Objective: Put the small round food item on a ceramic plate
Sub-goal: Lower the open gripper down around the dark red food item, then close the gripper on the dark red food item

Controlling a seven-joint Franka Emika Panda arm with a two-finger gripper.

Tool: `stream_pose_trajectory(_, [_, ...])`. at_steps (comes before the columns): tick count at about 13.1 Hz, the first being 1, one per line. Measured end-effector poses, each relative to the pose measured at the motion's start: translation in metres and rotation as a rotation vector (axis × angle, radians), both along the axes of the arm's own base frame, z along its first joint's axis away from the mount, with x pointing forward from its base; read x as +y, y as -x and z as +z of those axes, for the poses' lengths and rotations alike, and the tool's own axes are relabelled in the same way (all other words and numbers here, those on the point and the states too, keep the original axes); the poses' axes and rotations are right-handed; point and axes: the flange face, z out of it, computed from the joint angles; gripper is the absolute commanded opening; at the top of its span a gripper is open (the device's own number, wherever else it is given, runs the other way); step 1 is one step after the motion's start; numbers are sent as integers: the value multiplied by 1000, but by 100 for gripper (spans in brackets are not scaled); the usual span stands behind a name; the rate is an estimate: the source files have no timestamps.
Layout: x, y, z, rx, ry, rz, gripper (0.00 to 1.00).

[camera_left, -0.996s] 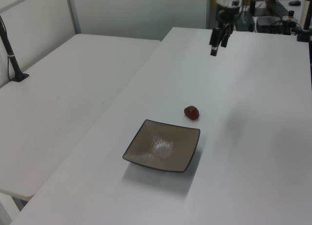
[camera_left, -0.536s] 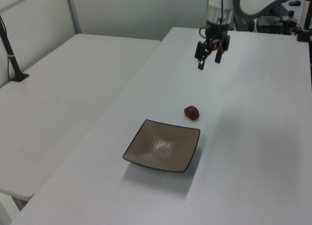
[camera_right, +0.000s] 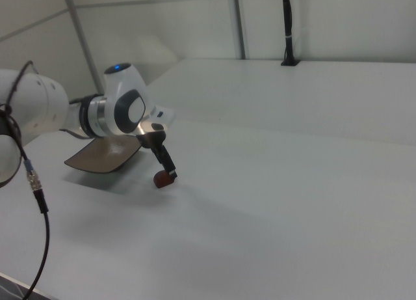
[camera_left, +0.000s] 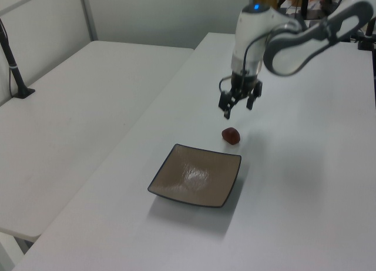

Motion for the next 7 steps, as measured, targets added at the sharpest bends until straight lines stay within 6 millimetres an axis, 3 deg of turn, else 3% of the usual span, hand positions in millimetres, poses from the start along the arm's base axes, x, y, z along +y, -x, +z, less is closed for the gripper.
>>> stream_pose_trajectory(1, [10, -3, -20, -8, 11, -7, 100])
stream_pose_trajectory(3, [18, -12, -41, -5, 13, -26, 100])
stream_pose_trajectory(7, [22, -22, -44, -15, 4, -41, 100])
